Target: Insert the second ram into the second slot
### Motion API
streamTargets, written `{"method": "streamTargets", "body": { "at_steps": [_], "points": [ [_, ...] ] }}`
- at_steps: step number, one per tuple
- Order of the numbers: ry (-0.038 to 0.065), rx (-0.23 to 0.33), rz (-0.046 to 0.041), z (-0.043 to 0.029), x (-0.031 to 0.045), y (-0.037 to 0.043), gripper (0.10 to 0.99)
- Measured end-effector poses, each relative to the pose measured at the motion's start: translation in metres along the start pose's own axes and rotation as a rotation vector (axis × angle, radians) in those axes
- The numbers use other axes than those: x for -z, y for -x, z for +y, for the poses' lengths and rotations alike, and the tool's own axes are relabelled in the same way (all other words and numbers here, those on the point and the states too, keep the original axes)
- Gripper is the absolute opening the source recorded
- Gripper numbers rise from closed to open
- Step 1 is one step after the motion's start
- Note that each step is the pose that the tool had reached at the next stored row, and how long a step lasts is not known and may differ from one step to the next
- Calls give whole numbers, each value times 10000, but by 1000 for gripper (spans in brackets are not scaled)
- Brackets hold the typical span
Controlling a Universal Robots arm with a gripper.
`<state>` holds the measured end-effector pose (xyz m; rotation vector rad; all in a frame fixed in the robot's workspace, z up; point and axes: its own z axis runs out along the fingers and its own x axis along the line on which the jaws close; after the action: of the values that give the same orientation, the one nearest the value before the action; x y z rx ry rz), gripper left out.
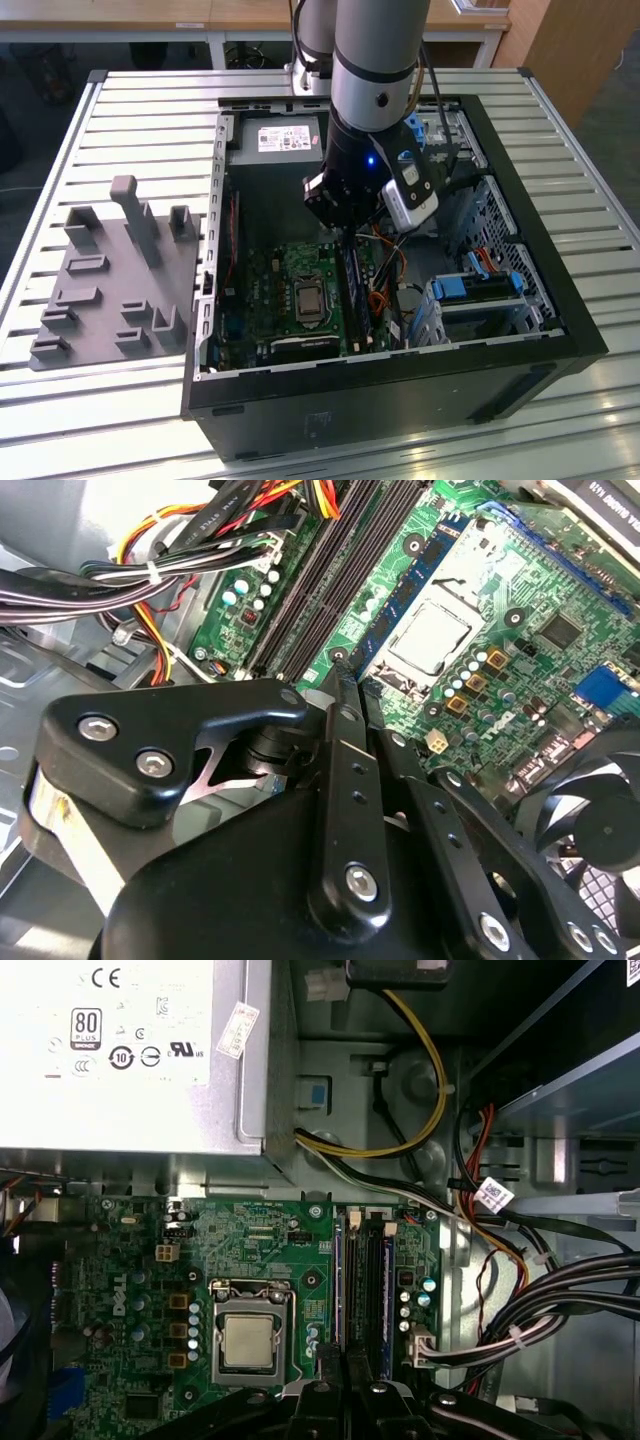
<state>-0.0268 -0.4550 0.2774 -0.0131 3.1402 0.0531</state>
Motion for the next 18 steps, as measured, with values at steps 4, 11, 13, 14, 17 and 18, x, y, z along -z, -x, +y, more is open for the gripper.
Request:
{"method": "streamTargets", "body": {
  "at_steps": [4, 11, 13, 14, 17, 18],
  "points": [
    [1, 0, 0, 0, -7, 0, 137],
    [-1, 0, 15, -1, -20, 0, 137],
    [-3, -1, 15, -1, -21, 0, 137],
    [-3, 0, 15, -1, -22, 0, 137],
    [-3, 0, 16, -1, -33, 0, 137],
    [-1, 0, 18, -1, -38, 0, 137]
  ]
}}
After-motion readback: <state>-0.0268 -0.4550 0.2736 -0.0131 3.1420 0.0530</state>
